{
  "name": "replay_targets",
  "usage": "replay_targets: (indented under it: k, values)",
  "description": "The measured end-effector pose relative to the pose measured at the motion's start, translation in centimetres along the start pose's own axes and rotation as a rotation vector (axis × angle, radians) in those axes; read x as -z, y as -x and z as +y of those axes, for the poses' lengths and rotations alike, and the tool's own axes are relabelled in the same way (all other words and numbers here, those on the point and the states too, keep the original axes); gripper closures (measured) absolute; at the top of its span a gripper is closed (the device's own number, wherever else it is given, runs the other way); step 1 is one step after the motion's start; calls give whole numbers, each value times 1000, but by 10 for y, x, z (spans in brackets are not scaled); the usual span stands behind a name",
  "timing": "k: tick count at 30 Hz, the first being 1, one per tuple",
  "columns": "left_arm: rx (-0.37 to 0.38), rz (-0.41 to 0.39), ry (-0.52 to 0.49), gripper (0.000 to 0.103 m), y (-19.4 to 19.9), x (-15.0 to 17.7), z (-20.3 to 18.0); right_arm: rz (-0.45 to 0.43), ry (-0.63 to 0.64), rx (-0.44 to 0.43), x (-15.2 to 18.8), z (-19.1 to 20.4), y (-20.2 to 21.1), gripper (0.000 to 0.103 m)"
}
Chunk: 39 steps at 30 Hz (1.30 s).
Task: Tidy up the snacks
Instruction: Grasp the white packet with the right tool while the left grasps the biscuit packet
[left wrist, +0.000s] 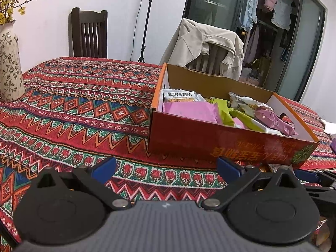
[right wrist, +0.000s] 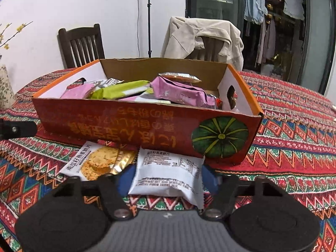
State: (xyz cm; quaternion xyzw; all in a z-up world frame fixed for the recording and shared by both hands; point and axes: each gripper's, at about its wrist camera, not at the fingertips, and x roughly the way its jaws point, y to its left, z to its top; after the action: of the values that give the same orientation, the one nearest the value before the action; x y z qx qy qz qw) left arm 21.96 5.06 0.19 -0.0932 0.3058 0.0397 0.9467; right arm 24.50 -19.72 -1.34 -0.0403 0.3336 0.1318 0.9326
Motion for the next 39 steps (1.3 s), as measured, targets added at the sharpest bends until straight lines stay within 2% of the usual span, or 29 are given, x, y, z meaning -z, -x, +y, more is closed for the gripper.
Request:
replay_targets:
  k: [3,6,23,30,39]
  values:
    - [-3,4,1,0,-1,0,1,-10,14,0,1,2,3,55]
    - [-7,5,1,0,-2,1,1,-13,20,2,1,3,6,58]
    - [-15,26,-8,0,-5,-1,-6,-74,18,23,-1,-20,35,59]
    - [-24,72,-98,0,-8,-1,-44,-71,-4,61,5,-52,39,59]
    - [-12,131,-179,0,-32,9,-113,-67,-116,38,11,-79,31,59]
